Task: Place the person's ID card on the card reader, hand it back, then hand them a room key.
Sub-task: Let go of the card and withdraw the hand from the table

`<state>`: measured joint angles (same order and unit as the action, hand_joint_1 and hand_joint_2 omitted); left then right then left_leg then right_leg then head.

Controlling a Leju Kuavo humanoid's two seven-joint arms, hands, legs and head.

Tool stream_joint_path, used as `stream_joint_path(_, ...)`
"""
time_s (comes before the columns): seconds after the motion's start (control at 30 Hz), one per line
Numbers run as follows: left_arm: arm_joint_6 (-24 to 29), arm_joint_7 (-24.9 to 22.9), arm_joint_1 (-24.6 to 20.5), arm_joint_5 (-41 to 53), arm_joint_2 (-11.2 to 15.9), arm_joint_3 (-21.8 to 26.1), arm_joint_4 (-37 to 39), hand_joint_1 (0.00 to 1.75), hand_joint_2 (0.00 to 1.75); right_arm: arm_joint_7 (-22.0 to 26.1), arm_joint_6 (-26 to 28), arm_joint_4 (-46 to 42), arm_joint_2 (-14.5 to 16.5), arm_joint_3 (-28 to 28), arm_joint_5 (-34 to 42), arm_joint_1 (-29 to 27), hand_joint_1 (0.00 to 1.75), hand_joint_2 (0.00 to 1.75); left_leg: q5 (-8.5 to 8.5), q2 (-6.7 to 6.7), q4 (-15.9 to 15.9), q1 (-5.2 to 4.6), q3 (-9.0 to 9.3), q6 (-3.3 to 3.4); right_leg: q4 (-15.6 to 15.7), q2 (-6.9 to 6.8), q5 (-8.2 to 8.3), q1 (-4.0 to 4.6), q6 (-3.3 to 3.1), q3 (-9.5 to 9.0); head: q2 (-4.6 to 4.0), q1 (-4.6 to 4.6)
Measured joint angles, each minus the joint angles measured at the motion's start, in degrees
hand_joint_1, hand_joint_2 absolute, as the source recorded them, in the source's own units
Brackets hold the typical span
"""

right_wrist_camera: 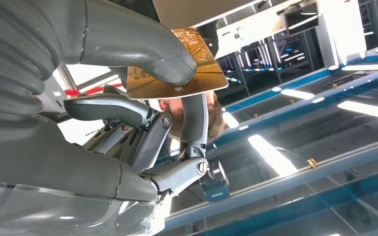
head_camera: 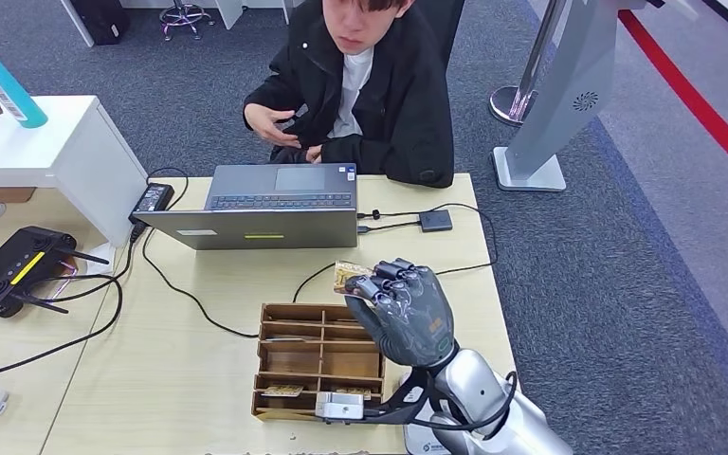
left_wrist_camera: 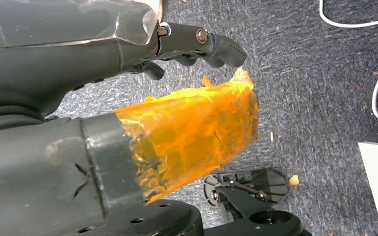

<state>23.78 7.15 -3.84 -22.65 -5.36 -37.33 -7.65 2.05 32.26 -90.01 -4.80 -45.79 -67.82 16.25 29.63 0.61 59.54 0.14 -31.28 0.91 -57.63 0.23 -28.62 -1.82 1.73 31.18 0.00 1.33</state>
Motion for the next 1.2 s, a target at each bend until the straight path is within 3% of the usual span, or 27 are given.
stream_joint_path(0.33, 1.41, 0.37, -0.1, -2.14, 0.08, 0.39, -0.03, 0.0, 0.0, 1.61, 2.51, -0.85, -0.22, -0.42, 1.92, 0.81, 1.75, 1.75, 0.0, 0.0, 0.0, 0.0, 0.0, 0.0, 0.0, 0.0, 0.0, 0.0, 0.0, 0.0, 0.0, -0.01)
stream_joint_path(0.5, 0.59, 0.98, -1.74, -2.19, 0.09, 0.67, -0.85, 0.0, 0.0, 0.06, 2.98, -1.04, 1.03, -0.25, -0.23, 1.9, 1.75, 1.75, -0.04, 0.01, 0.0, 0.0, -0.02, -0.01, -0.02, -0.01, 0.03, 0.0, -0.03, -0.01, 0.0, -0.01)
stream_joint_path(0.9, -1.81, -2.93, -4.6, -0.57, 0.2, 1.75, -2.16, 0.0, 0.0, -4.15, -1.85, 10.6, 5.57, 0.3, -7.61, 15.79, 1.75, 1.75, -0.28, 0.01, 0.0, 0.01, -0.06, -0.04, -0.06, -0.01, 0.21, 0.0, -0.03, 0.04, 0.0, 0.0)
stream_joint_path(1.2, -2.08, -3.78, -5.9, 0.92, -0.05, 1.73, -2.93, 0.0, 0.0, -5.6, -2.83, 18.34, 7.86, 0.41, -8.5, 21.64, 1.75, 1.75, -0.29, 0.03, 0.01, 0.01, -0.13, -0.04, -0.06, -0.02, 0.22, 0.0, -0.03, 0.1, 0.0, 0.0)
